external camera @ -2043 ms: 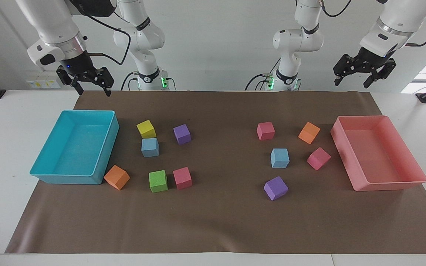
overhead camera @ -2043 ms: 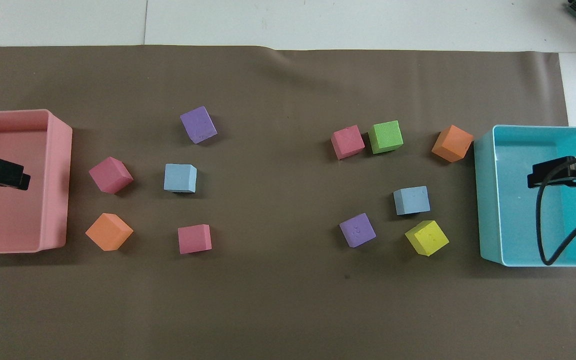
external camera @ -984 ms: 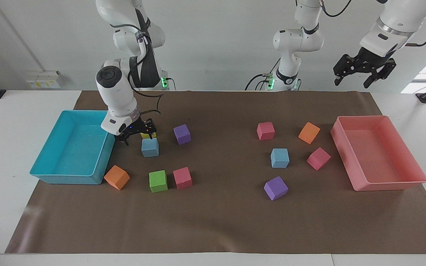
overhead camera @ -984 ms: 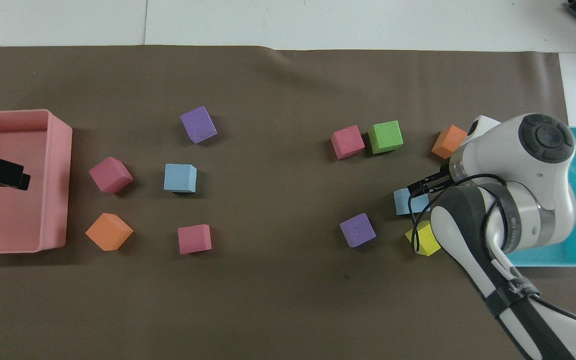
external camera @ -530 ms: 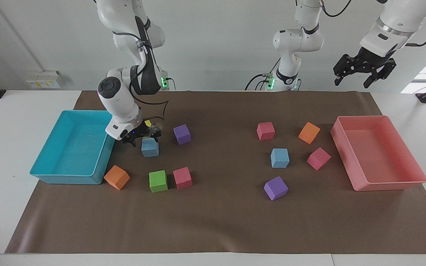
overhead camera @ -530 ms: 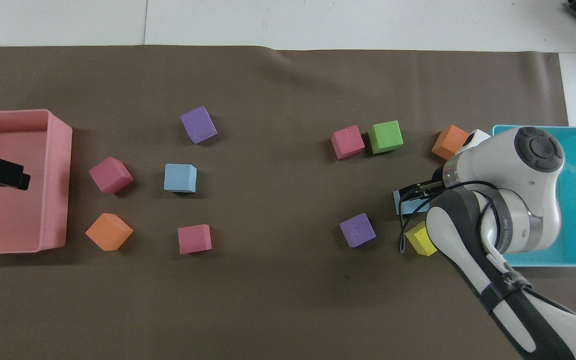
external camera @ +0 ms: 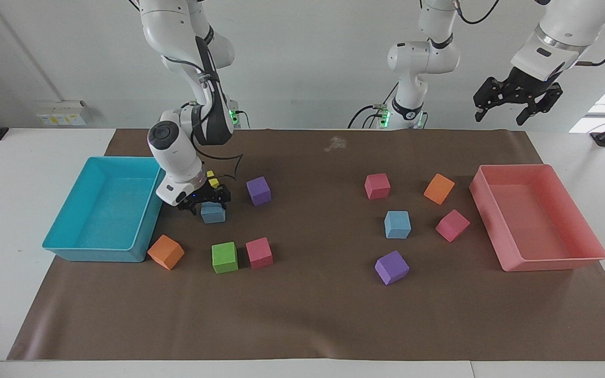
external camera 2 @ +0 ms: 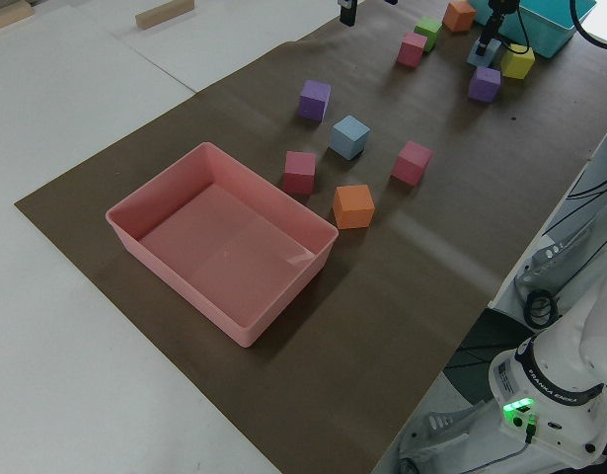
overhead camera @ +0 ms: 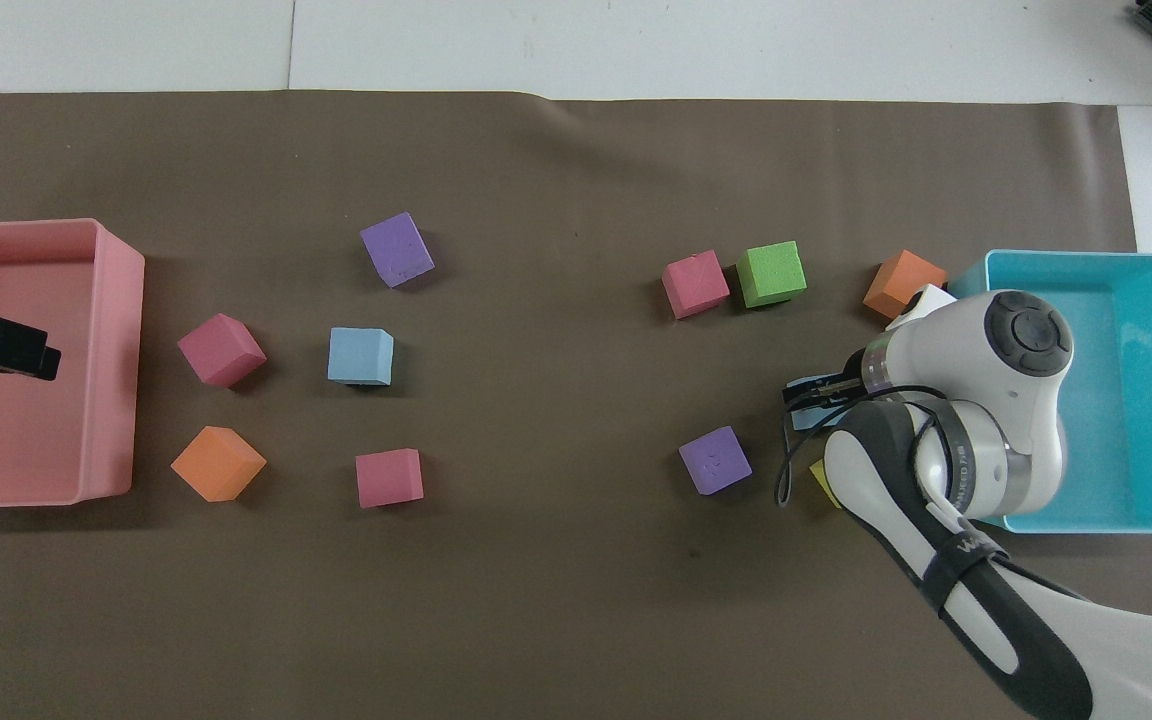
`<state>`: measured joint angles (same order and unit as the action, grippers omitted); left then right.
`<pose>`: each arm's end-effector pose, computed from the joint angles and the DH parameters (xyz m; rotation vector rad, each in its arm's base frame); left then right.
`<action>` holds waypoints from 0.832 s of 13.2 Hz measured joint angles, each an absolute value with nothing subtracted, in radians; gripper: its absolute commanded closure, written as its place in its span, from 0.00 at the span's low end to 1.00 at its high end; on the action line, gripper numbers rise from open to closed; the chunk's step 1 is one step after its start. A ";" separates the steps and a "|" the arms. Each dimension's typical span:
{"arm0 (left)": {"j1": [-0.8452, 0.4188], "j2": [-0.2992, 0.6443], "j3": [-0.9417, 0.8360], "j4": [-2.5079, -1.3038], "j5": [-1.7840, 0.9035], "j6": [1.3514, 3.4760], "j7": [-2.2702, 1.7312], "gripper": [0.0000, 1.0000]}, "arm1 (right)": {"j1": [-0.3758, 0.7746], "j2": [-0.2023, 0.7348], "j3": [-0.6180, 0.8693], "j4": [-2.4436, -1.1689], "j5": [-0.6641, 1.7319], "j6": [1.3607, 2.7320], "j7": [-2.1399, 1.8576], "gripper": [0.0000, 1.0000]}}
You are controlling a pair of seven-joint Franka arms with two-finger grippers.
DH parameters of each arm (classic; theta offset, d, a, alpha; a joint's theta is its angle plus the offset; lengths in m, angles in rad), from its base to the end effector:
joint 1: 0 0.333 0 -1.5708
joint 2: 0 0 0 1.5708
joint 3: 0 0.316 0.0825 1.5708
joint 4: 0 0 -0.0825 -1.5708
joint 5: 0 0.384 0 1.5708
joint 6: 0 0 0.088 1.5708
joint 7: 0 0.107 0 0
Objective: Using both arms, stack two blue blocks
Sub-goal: 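Close the right gripper on the light-blue cube and lift it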
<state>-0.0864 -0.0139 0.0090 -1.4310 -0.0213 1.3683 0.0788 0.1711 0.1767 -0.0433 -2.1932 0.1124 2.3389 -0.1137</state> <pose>0.5258 -0.0434 0.6793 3.1096 -0.2493 -0.0761 0.5437 0.0718 0.3024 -3.0593 -0.2494 0.0476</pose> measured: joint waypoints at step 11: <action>-0.086 -0.014 0.009 -1.431 -0.021 1.368 0.079 0.00 | 0.187 0.178 -0.046 -2.190 0.112 2.311 -0.114 1.00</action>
